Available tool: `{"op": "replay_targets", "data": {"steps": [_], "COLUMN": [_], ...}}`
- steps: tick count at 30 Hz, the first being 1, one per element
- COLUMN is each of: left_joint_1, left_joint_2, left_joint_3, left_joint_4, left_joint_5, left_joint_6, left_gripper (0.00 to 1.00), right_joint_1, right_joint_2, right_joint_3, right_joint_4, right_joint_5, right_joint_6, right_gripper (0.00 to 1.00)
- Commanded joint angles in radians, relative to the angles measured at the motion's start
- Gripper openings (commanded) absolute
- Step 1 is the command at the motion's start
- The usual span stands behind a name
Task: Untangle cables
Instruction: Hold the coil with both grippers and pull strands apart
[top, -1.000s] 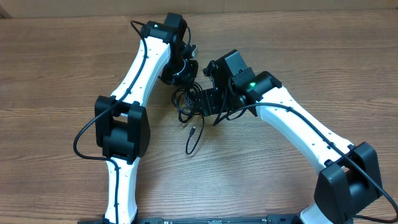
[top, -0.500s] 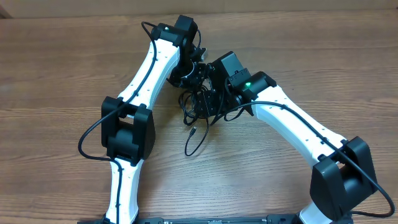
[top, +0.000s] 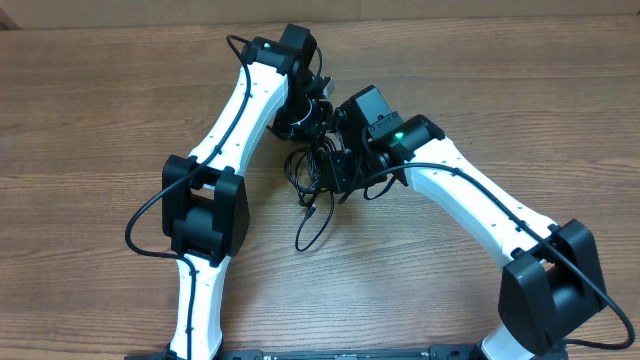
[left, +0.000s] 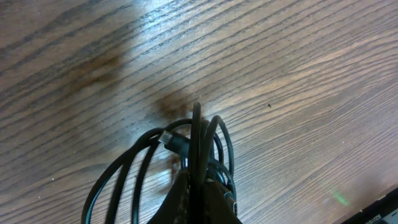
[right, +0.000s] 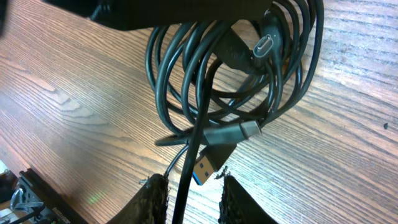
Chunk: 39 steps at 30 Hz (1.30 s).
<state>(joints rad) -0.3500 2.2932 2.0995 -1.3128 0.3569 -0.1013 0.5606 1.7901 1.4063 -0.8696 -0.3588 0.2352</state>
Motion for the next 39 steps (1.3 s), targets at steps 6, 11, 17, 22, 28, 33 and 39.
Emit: {"op": "replay_targets", "data": {"steps": [6,11,17,22,28,33,39], "left_joint_1": [0.003,0.003,0.003,0.003,0.003,0.003,0.003], "left_joint_2": [0.008,0.008,0.008,0.008,0.008,0.008,0.006], "left_joint_3": [-0.003,-0.003,-0.003,-0.003,-0.003,-0.003,-0.002], "left_joint_4": [-0.002,-0.006,-0.009,-0.019,-0.026,-0.028,-0.048], "left_joint_5": [0.029,0.039,0.040,0.043,0.110,0.161,0.169], "left_joint_6": [-0.011,-0.011,-0.011,-0.011,-0.010,0.005,0.013], "left_gripper": [0.04,0.04,0.04,0.04,0.04,0.04,0.04], "right_joint_1": [0.007,0.016,0.029,0.029,0.029,0.029,0.029], "right_joint_2": [0.002,0.004,0.004,0.004,0.004,0.006,0.006], "right_joint_3": [0.013,0.006,0.007,0.006,0.006,0.006,0.006], "right_joint_4": [-0.005,0.000,0.018,0.018,0.017,0.014,0.014], "right_joint_5": [-0.003,-0.003,-0.002,-0.002,-0.002,0.002,0.002], "right_joint_6": [0.002,0.003,0.003,0.003,0.003,0.003,0.003], "right_gripper": [0.28,0.22,0.20,0.20,0.20,0.20,0.20]}}
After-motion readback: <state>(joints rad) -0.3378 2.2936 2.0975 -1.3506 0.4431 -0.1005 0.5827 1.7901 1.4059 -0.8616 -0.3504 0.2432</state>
